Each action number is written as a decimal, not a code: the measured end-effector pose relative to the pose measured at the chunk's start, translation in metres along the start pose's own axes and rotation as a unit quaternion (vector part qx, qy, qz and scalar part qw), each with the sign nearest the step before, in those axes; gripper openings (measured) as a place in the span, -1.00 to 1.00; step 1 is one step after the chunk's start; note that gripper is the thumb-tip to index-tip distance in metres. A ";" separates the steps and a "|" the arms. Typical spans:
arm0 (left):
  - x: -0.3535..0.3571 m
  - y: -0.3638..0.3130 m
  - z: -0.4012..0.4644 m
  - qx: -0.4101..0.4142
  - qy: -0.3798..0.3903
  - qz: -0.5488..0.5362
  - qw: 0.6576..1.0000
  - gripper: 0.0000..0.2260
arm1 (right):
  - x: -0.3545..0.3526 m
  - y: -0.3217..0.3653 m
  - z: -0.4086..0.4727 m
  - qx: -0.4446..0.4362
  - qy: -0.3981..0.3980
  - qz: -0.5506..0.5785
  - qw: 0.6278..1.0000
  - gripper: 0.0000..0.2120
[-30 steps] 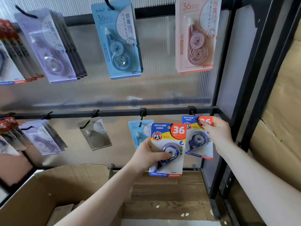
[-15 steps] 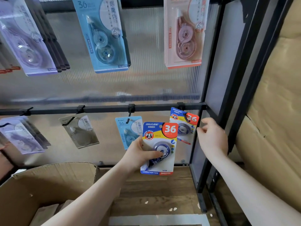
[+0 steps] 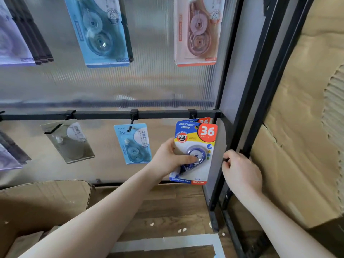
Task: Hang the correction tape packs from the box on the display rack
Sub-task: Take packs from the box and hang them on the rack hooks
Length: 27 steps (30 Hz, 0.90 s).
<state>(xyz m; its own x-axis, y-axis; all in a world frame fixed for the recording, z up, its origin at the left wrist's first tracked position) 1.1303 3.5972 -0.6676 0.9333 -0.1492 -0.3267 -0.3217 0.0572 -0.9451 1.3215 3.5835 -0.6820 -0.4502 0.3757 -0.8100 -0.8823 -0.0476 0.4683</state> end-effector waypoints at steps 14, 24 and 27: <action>0.034 0.009 0.014 -0.009 0.022 -0.065 0.998 -0.68 | 0.008 -0.010 -0.001 0.008 0.036 0.003 0.999 -0.85; 0.039 0.012 0.009 0.012 -0.015 -0.100 0.995 -0.71 | 0.010 -0.022 -0.004 0.012 0.048 0.000 0.999 -0.79; 0.039 0.012 0.010 0.020 -0.030 -0.111 0.993 -0.67 | 0.008 -0.022 -0.005 0.004 0.048 -0.005 0.999 -0.78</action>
<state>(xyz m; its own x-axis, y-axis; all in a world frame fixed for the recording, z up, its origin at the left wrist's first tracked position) 1.1640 3.6022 -0.6915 0.9887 -0.1042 -0.1081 -0.1013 0.0687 -0.9925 1.3365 3.5830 -0.7009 -0.4528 0.2861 -0.8445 -0.8860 -0.0376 0.4622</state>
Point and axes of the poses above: each hand's wrist, its own z-axis towards the middle knuckle, its own x-axis out of the palm, y = z × x, the point moved 2 cm from there along z, towards the middle knuckle, and after that the axes turned 15 degrees about z, right-handed, at the moved point
